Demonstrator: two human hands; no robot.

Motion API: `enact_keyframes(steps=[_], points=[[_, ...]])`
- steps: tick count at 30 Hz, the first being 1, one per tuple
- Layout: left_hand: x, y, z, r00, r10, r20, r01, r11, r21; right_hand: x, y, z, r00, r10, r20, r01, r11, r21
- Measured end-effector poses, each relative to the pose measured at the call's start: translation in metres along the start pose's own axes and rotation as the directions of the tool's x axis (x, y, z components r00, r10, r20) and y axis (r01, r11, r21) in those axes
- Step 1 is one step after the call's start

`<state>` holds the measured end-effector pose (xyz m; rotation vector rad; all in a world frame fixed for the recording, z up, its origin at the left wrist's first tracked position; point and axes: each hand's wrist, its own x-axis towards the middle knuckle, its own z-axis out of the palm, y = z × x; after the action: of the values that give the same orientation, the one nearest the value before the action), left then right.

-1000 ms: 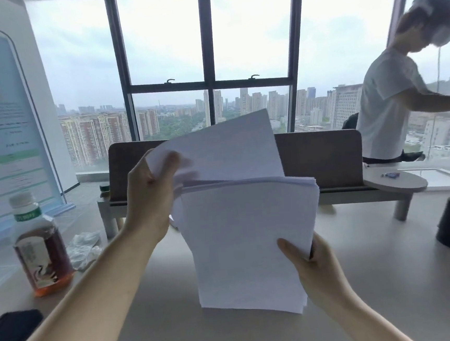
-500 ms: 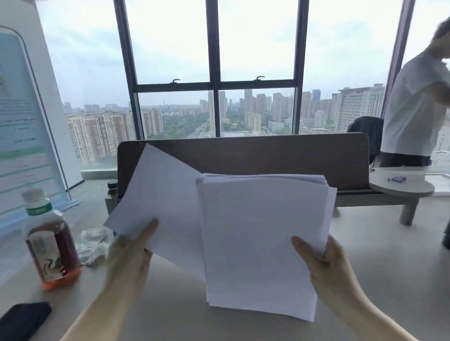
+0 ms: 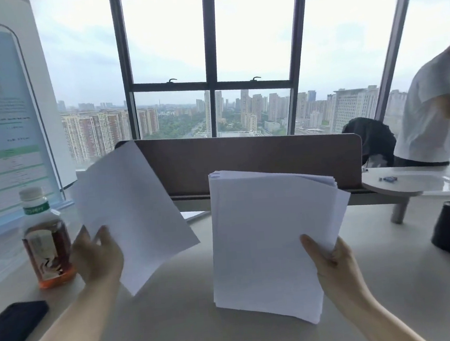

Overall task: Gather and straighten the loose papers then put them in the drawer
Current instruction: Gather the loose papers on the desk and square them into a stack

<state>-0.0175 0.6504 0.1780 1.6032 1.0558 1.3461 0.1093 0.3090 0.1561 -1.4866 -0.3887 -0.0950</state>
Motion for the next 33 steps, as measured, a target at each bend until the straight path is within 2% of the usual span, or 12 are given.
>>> enact_keyframes(steps=[3,5,7,8,12,18,19,21,22,24,27,33], points=[[-0.023,0.007,0.014,0.953,0.194,0.231,-0.199,0.980,-0.004,-0.002,-0.002,-0.001,1.000,0.008,0.014,-0.008,1.000,-0.005],[-0.037,0.006,0.029,0.864,0.303,0.402,-0.294,0.952,-0.086,-0.003,-0.003,-0.002,1.000,0.010,0.024,-0.009,1.000,-0.007],[-0.046,0.006,0.040,0.761,0.351,0.546,-0.308,0.936,-0.171,-0.002,-0.003,-0.004,0.999,0.009,0.041,-0.008,1.000,-0.004],[-0.049,0.008,0.042,0.726,0.330,0.603,-0.254,0.944,-0.210,0.000,-0.003,-0.005,0.999,0.010,0.052,-0.010,1.000,0.000],[-0.054,0.026,0.042,0.638,0.173,0.750,0.143,0.931,-0.336,0.007,-0.002,-0.005,0.996,-0.001,0.091,-0.004,0.999,0.053],[-0.099,0.049,0.046,0.493,0.204,0.846,0.284,0.881,-0.378,0.018,0.004,0.002,0.990,-0.037,0.135,0.035,0.999,0.016],[-0.106,0.046,0.048,0.493,0.209,0.845,0.336,0.850,-0.406,0.018,0.005,0.003,0.991,-0.043,0.130,0.043,0.999,0.003],[-0.116,0.038,0.050,0.546,0.233,0.805,0.420,0.755,-0.504,0.017,0.006,0.005,0.991,-0.062,0.115,0.064,0.998,-0.012],[-0.119,0.033,0.051,0.574,0.259,0.777,0.396,0.743,-0.540,0.016,0.007,0.006,0.992,-0.070,0.105,0.072,0.997,-0.010],[-0.126,0.025,0.053,0.664,0.295,0.687,0.207,0.811,-0.548,0.014,0.010,0.009,0.994,-0.080,0.073,0.080,0.997,0.007],[-0.130,0.021,0.059,0.689,0.336,0.643,0.032,0.872,-0.489,0.012,0.011,0.016,0.996,-0.072,0.048,0.072,0.997,0.000],[-0.128,0.017,0.054,0.745,0.258,0.616,0.053,0.896,-0.440,0.002,0.010,0.022,0.989,-0.140,0.041,0.143,0.986,-0.081]])
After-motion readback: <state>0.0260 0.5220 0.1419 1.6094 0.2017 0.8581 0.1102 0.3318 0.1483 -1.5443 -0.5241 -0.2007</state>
